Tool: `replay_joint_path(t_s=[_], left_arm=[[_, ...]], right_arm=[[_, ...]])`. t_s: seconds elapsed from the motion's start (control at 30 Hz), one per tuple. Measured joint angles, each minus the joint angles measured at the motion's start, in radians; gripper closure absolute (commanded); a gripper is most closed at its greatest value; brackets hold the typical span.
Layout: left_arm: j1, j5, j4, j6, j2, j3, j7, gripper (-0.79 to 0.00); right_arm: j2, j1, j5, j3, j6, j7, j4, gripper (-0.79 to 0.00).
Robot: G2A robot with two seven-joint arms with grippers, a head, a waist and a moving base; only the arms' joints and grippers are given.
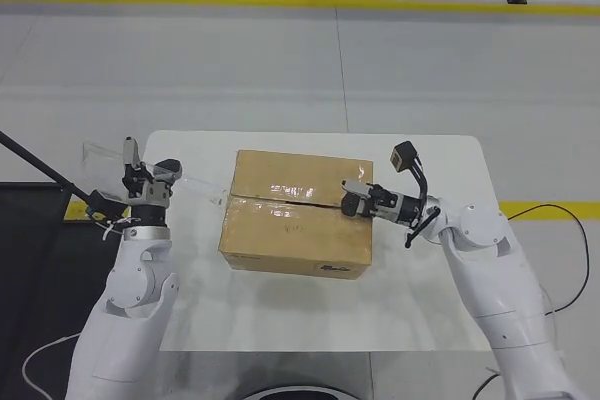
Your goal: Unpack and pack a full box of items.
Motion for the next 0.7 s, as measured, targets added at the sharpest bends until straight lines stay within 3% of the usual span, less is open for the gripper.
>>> replay_joint_path(t_s=[0.7], left_arm=[[0.006,0.022,-0.138,0.076,-0.018,0.019,-0.102,-0.785]], right_arm=[[0.034,-0.150,0.120,0.140,-0.169,-0.007,-0.154,-0.785]])
